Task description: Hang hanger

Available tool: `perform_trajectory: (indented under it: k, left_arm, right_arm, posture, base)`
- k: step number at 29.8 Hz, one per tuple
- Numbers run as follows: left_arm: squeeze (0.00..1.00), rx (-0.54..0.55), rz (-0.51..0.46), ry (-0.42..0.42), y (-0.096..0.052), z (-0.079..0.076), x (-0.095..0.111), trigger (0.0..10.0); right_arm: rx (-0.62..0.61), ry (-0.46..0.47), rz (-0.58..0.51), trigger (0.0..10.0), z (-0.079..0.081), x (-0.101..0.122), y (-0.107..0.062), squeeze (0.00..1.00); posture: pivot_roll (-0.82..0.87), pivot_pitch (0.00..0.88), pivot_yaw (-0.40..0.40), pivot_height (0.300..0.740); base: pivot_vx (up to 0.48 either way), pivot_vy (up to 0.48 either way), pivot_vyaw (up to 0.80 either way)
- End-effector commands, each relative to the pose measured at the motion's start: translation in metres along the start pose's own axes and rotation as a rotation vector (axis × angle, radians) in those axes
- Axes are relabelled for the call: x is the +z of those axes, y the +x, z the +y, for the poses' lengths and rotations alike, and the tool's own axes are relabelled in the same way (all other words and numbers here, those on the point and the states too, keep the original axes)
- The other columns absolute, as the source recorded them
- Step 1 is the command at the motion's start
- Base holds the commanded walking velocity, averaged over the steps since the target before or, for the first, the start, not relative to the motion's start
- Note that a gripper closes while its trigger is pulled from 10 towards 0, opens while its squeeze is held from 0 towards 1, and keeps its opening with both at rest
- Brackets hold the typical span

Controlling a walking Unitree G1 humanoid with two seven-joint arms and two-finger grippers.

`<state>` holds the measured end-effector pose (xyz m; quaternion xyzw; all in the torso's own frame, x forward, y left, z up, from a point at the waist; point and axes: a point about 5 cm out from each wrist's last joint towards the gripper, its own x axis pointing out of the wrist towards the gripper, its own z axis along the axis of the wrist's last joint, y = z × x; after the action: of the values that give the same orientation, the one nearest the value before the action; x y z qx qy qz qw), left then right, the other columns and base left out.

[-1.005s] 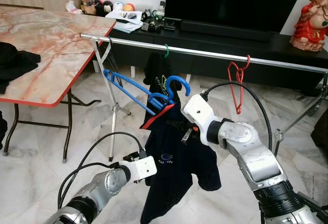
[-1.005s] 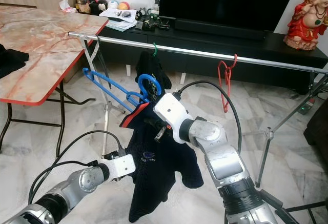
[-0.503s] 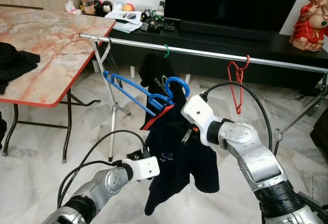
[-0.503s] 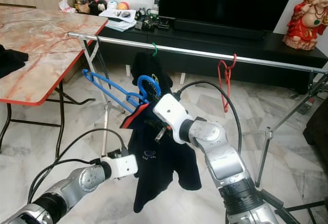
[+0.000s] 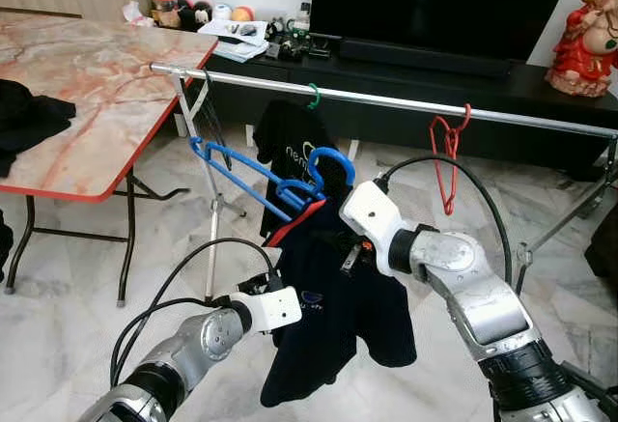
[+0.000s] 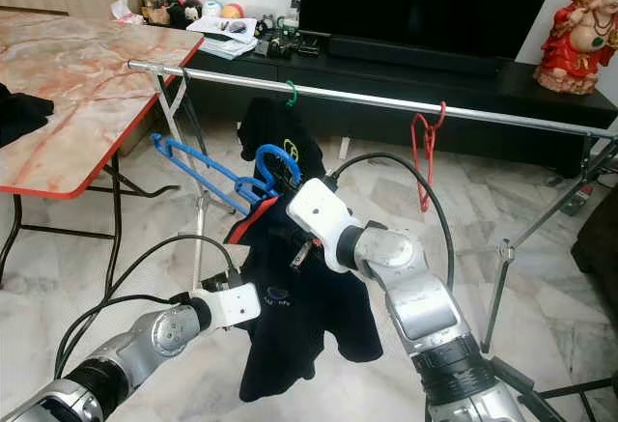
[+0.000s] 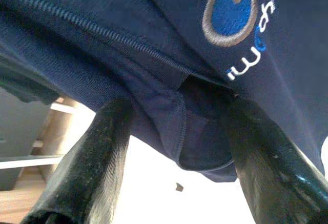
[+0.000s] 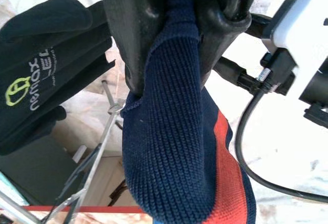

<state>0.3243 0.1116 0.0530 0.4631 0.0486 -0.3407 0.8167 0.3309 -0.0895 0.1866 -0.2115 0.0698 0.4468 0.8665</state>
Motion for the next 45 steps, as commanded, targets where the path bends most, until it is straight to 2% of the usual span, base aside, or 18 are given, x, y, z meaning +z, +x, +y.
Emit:
perform_trajectory:
  k: [1, 16, 20, 23, 31, 41, 42, 44, 45]
  left_arm:
    - [0.0, -0.019, 0.003, -0.01, 0.001, -0.004, 0.0, 10.0]
    - [0.0, -0.072, 0.04, -0.003, 0.0, -0.013, -0.006, 10.0]
    - [0.0, -0.041, 0.076, -0.001, 0.0, -0.011, -0.01, 10.0]
    - [0.0, 0.024, 0.12, -0.02, 0.0, -0.004, -0.014, 10.0]
    - [0.0, 0.107, 0.126, -0.031, 0.003, 0.005, -0.011, 10.0]
    - [0.0, 0.095, 0.126, -0.041, 0.004, 0.0, -0.01, 10.0]
    - [0.0, 0.092, 0.127, -0.043, 0.004, -0.001, -0.01, 9.0]
    - [0.0, 0.081, 0.133, -0.043, 0.004, -0.003, -0.011, 0.0]
    - [0.0, 0.077, 0.136, -0.043, 0.004, -0.004, -0.012, 0.0]
  right_arm:
    - [0.01, -0.035, -0.052, 0.0, 0.002, 0.011, -0.002, 0.0]
    - [0.019, -0.049, -0.063, 0.0, 0.002, 0.015, -0.003, 0.0]
    - [0.025, -0.053, -0.072, 0.0, 0.004, 0.018, -0.003, 0.0]
    - [0.032, -0.055, -0.077, 0.0, 0.005, 0.019, -0.004, 0.0]
    - [0.051, -0.061, -0.083, 0.0, 0.008, 0.021, -0.004, 0.0]
    - [0.06, -0.062, -0.09, 0.0, 0.011, 0.023, -0.003, 0.0]
    - [0.061, -0.063, -0.09, 0.0, 0.011, 0.023, -0.003, 0.0]
    - [0.061, -0.064, -0.089, 0.0, 0.011, 0.023, -0.003, 0.0]
    - [0.061, -0.065, -0.088, 0.0, 0.011, 0.022, -0.003, 0.0]
  posture:
    - [0.01, 0.071, -0.109, 0.74]
    - [0.01, 0.07, -0.11, 0.74]
    - [0.0, 0.069, -0.11, 0.74]
    - [0.0, 0.069, -0.111, 0.74]
    - [0.0, 0.068, -0.112, 0.74]
    - [0.0, 0.07, -0.113, 0.74]
    - [0.0, 0.069, -0.113, 0.74]
    - [0.0, 0.068, -0.113, 0.74]
    - [0.0, 0.068, -0.113, 0.74]
  base:
    - [0.0, 0.0, 0.0]
    - [0.0, 0.0, 0.0]
    - [0.0, 0.0, 0.0]
    - [0.0, 0.0, 0.0]
    - [0.0, 0.0, 0.0]
    - [0.0, 0.0, 0.0]
    - [0.0, 0.0, 0.0]
    - [0.0, 0.0, 0.0]
    - [0.0, 0.0, 0.0]
